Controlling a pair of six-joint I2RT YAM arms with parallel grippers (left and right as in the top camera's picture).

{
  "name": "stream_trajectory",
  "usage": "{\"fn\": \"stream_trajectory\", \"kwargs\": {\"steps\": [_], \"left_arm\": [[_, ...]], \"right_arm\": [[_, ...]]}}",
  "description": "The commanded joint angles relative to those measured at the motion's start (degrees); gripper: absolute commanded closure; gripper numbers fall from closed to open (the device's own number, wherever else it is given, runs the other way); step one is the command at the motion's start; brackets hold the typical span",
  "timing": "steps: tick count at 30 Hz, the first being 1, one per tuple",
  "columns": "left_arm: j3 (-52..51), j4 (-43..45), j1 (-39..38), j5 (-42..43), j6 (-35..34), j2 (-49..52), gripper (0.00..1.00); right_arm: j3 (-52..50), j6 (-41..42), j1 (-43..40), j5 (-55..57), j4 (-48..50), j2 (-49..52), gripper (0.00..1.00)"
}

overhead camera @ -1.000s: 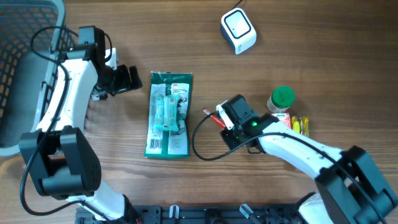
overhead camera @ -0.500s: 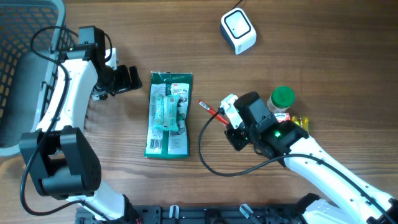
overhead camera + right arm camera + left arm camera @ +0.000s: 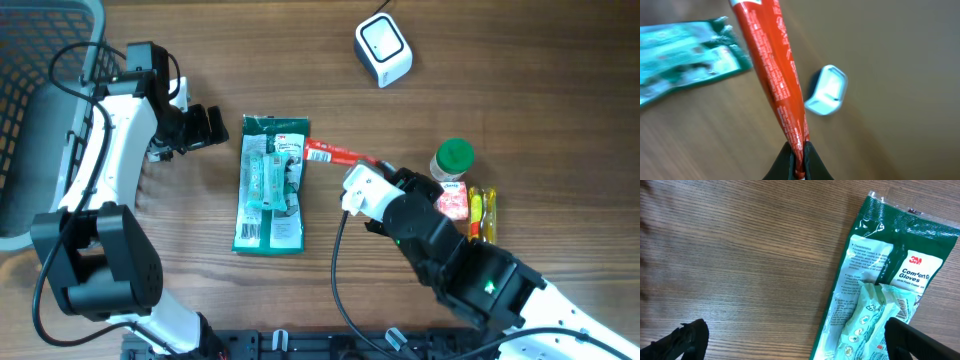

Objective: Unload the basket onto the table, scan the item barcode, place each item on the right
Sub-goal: 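Lift the Nescafe stick with the right gripper toward the scanner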

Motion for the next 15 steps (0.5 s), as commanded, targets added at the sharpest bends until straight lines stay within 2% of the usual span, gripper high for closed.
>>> {"fn": "stream_trajectory", "kwargs": {"steps": [1, 5, 9, 13, 15], "left_arm": [[-0.2, 0.2, 0.1, 0.5, 0.2, -0.6, 0.0], [-0.2, 0.2, 0.1, 0.5, 0.2, -0.6, 0.0], [-0.2, 0.2, 0.1, 0.5, 0.2, -0.6, 0.0], [-0.2, 0.2, 0.1, 0.5, 0.2, -0.6, 0.0], [-0.2, 0.2, 0.1, 0.5, 0.2, -0.6, 0.0]], "right_arm": [[1.4, -7.1, 3.7, 15.3, 2.6, -0.5, 0.96], [1.4, -8.5, 5.6, 17.4, 5.9, -0.5, 0.96], [1.4, -3.9, 5.6, 9.8, 4.7, -0.5, 0.96], [1.0, 12.6, 3.7, -2.2, 2.0, 1.4, 0.96], [0.1, 16.7, 1.9, -5.4, 1.6, 4.4, 0.96]]}}
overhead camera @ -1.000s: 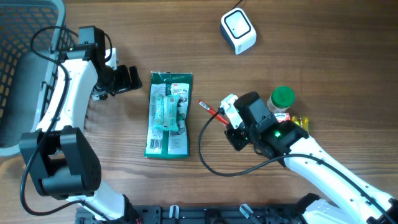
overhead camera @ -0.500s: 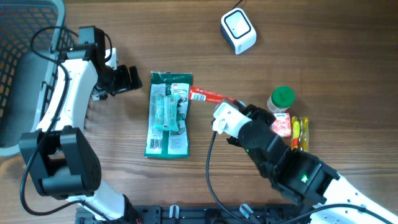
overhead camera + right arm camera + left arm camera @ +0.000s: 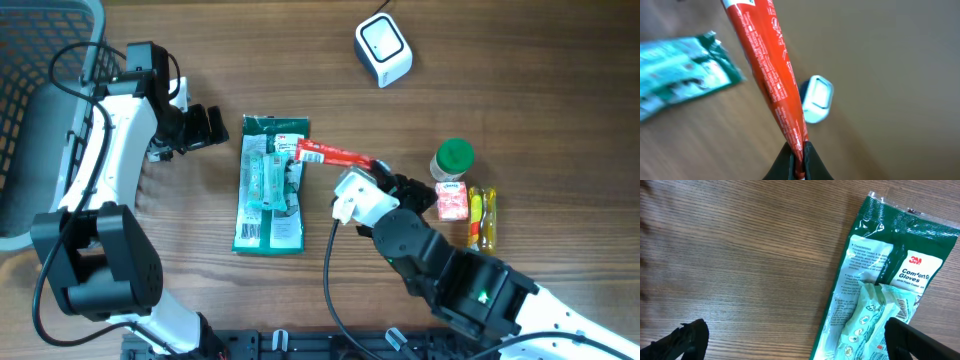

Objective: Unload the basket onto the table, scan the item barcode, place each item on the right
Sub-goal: 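Lift the Nescafe stick with the right gripper toward the scanner, then hold the Nescafe stick in front of the white scanner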

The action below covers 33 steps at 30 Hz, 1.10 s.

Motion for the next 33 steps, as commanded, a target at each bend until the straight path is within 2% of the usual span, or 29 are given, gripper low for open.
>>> {"fn": "stream_trajectory", "kwargs": {"steps": [1, 6, 9, 13, 16, 21, 26, 29, 33], "left_arm": [[-0.2, 0.2, 0.1, 0.5, 0.2, -0.6, 0.0], [-0.2, 0.2, 0.1, 0.5, 0.2, -0.6, 0.0], [-0.2, 0.2, 0.1, 0.5, 0.2, -0.6, 0.0], [-0.2, 0.2, 0.1, 0.5, 0.2, -0.6, 0.0], [-0.2, 0.2, 0.1, 0.5, 0.2, -0.6, 0.0], [-0.2, 0.2, 0.1, 0.5, 0.2, -0.6, 0.0], [-0.2, 0.2, 0.1, 0.5, 0.2, -0.6, 0.0], [-0.2, 0.2, 0.1, 0.5, 0.2, -0.6, 0.0], [-0.2, 0.2, 0.1, 0.5, 0.2, -0.6, 0.0]], "right_arm": [[-0.2, 12.6, -2.8, -9.4, -0.6, 4.7, 0.96], [-0.5, 20.8, -7.0, -16.7, -0.9, 16.4, 0.96], [-0.5, 22.3, -10.9, -24.9, 0.1, 20.7, 0.96], [-0.5, 26.0, -18.1, -38.2, 0.9, 21.4, 0.96], [0.6, 32.4, -23.6, -44.9, 0.7, 21.0, 0.96], [7.5, 33.4, -28.3, -50.5, -5.3, 18.8, 0.96], [21.2, 33.3, -28.7, -53.1, -15.8, 18.8, 0.96], [27.6, 30.4, -30.8, -61.4, -18.8, 19.1, 0.96], [29.0, 29.9, -37.0, -68.3, -18.2, 21.3, 0.96]]}}
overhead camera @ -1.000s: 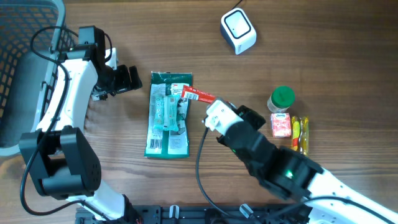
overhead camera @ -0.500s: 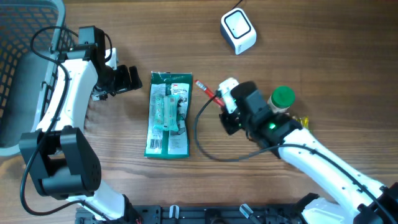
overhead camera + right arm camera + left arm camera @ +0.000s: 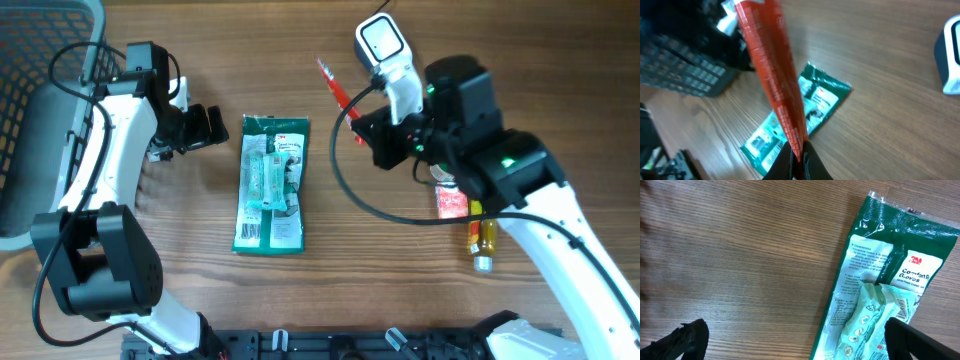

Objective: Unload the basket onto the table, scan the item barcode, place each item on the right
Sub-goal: 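Hold the Nescafe stick in front of the white scanner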

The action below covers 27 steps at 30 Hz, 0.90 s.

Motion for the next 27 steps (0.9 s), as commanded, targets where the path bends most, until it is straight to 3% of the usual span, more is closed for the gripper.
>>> {"fn": "stream_trajectory", "kwargs": {"steps": [1, 6, 9, 14, 17, 19, 27], "left_arm": [[-0.2, 0.2, 0.1, 0.5, 0.2, -0.6, 0.0], [-0.2, 0.2, 0.1, 0.5, 0.1, -0.6, 0.0], [-0.2, 0.2, 0.1, 0.5, 0.2, -0.6, 0.0], [-0.2, 0.2, 0.1, 0.5, 0.2, -0.6, 0.0], [-0.2, 0.2, 0.1, 0.5, 0.2, -0.6, 0.0], [-0.2, 0.2, 0.1, 0.5, 0.2, -0.6, 0.0], [-0.2, 0.2, 0.1, 0.5, 0.2, -0.6, 0.0]], "right_arm": [[1.1, -1.4, -5.6, -9.0, 0.3, 2.7, 0.96], [1.1, -0.3, -13.7, -26.9, 7.2, 15.9, 0.96], [1.1, 6.5, -17.4, -38.3, 15.8, 24.3, 0.96], [1.1, 38.3, -22.1, -53.7, 48.4, 40.5, 0.96], [1.1, 61.1, -22.5, -53.7, 73.1, 48.8, 0.96], [1.1, 69.8, -22.6, -51.0, 83.2, 52.2, 0.96], [1.0, 72.7, -22.9, -42.5, 81.8, 55.1, 0.96]]}}
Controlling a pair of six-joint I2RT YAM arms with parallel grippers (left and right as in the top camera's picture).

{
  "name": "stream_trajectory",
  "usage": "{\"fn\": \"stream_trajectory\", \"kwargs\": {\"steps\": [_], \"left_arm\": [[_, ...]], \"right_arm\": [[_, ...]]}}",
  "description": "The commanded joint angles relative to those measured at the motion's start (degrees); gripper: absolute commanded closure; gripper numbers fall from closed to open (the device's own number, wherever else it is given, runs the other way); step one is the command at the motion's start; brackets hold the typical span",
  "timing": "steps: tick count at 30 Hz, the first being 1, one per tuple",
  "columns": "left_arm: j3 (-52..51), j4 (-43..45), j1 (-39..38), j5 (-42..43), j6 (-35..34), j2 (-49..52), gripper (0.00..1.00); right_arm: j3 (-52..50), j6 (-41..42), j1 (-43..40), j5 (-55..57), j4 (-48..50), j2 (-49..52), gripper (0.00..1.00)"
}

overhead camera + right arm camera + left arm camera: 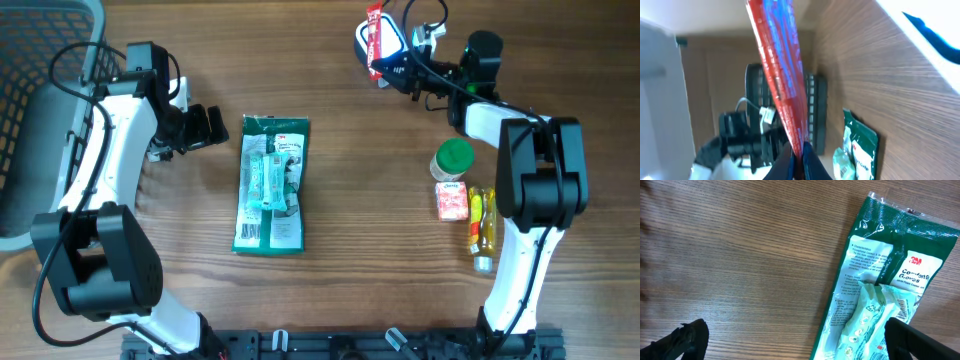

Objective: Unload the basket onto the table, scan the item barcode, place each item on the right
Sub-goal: 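Hold the Nescafe stick in front of the white scanner, then lower the Nescafe stick beside the Knorr jar and release it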

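A long red packet (375,35) stands on end over the white scanner (396,45) at the table's far edge, and my right gripper (390,68) is shut on its lower end. In the right wrist view the red packet (777,75) rises from the pinched fingertips of that gripper (798,150), with the scanner's white body (935,45) at the upper right. My left gripper (205,128) hovers open just left of the green glove package (270,185). The left wrist view shows its dark fingertips (685,340) wide apart beside that package (880,295).
A dark wire basket (40,110) fills the far left. At the right stand a green-capped jar (452,158), a pink carton (452,200) and a yellow bottle (483,225), beside my right arm.
My right gripper has moved with the red packet from left of the scanner to right at it, and the packet now stands over the scanner's top. The left arm is unchanged.
My right gripper first held the red packet low near the green package's top corner, beside the jar and carton. Then it held the packet raised, left of the scanner at the far edge. Now the packet is over the scanner. The left gripper stayed open throughout.
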Motion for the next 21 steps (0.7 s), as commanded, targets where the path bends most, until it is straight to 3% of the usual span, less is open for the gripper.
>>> {"fn": "stream_trajectory", "kwargs": {"steps": [1, 9, 15, 21], "left_arm": [[-0.2, 0.0, 0.1, 0.5, 0.1, -0.6, 0.0], [-0.2, 0.0, 0.1, 0.5, 0.1, -0.6, 0.0], [-0.2, 0.0, 0.1, 0.5, 0.1, -0.6, 0.0], [-0.2, 0.0, 0.1, 0.5, 0.1, -0.6, 0.0]], "right_arm": [[0.6, 2.7, -0.1, 4.2, -0.6, 1.2, 0.95], [0.3, -0.6, -0.1, 9.4, -12.1, 1.2, 0.96], [0.3, -0.2, -0.2, 8.0, -8.1, 0.6, 0.95], [0.3, -2.4, 0.2, 12.1, -7.3, -10.5, 0.95]]}}
